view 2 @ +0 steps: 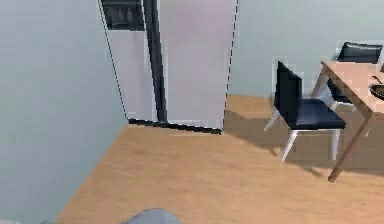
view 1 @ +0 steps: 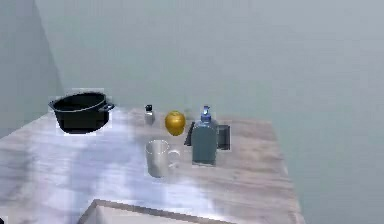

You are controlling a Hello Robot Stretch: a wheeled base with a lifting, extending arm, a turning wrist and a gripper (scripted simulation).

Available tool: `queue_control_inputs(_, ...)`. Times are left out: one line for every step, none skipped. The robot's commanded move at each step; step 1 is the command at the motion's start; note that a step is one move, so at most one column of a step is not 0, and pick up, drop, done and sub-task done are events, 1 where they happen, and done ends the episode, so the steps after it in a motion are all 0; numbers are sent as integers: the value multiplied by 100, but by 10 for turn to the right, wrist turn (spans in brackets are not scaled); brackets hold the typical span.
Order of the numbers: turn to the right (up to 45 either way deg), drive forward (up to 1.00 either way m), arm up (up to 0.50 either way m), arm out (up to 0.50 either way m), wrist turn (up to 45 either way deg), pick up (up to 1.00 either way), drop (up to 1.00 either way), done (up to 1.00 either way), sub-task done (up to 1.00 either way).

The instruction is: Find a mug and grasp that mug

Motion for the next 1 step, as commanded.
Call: queue_control_inputs(-450, 0, 0, 0, 0, 0, 0, 0, 0)
